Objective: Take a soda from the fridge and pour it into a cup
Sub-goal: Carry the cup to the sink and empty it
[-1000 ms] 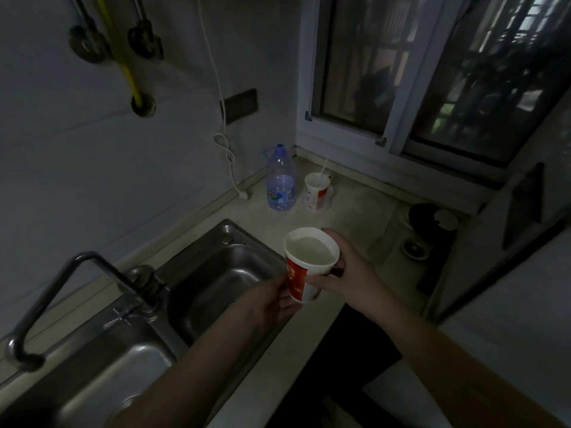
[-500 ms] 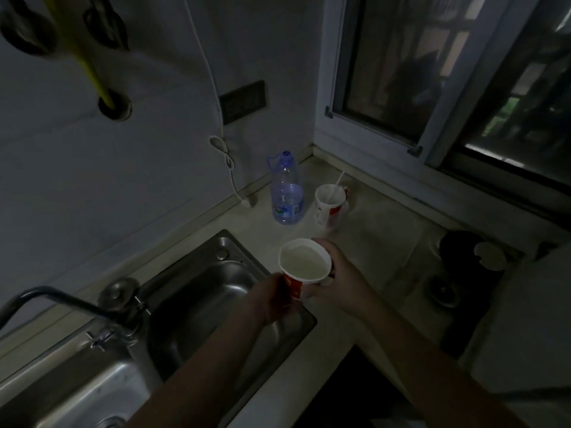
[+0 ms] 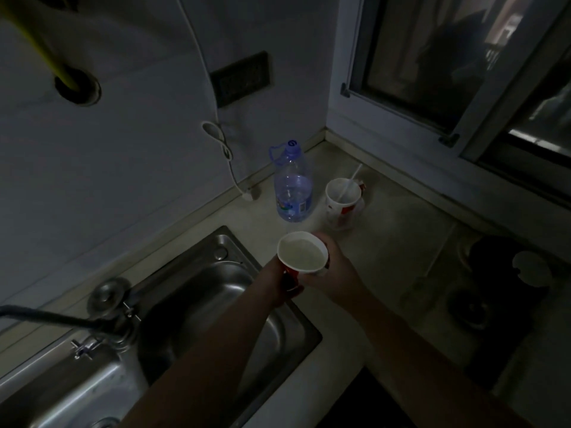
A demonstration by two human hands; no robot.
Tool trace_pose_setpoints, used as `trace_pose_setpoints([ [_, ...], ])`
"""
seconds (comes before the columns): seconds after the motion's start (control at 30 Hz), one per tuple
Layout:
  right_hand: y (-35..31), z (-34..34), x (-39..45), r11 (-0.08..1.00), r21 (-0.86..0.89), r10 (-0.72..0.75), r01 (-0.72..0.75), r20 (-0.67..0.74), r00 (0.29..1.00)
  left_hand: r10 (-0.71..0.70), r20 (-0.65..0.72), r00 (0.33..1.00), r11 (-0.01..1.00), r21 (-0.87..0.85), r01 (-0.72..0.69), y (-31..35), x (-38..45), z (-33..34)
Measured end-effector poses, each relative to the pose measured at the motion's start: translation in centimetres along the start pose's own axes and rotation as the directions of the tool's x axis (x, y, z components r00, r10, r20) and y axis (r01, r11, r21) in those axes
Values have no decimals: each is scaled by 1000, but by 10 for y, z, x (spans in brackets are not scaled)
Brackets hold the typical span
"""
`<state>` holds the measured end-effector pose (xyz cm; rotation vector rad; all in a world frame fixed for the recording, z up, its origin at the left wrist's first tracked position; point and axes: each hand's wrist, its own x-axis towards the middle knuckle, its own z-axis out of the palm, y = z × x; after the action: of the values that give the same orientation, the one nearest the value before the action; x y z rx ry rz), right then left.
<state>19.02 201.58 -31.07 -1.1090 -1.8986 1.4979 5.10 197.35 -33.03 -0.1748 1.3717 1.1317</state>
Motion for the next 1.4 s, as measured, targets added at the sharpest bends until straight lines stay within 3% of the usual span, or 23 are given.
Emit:
trace_pose_setpoints([
  [0.57,44,3,13,998,-1,60,-60,68,996,189,-74,979,979,97,-181,-13,24,-5],
  [0.8,53,5,16,997,-63,54,-49,93,994,213,-15,977,966,152,-209,-18,20,-10],
  [0.97,38,0,12,996,-84,54,-40,177,983,216,-42,975,941,276,-197,-18,18,-15],
  [1.17,3,-16,-14,979,-198,75,-48,133,988,218,-48,975,903,389,-183,-23,-3,-33],
  [1.3,-13,-21,-36,951,-308,58,-21,112,992,310,-25,950,810,530,-251,-31,-18,-60],
  [1.33,-14,-17,-40,940,-339,80,-38,109,991,359,-4,933,746,602,-285,-34,-23,-69],
  [1.4,-17,-8,-48,910,-406,144,-85,117,983,471,47,881,526,787,-324,-39,-33,-88],
])
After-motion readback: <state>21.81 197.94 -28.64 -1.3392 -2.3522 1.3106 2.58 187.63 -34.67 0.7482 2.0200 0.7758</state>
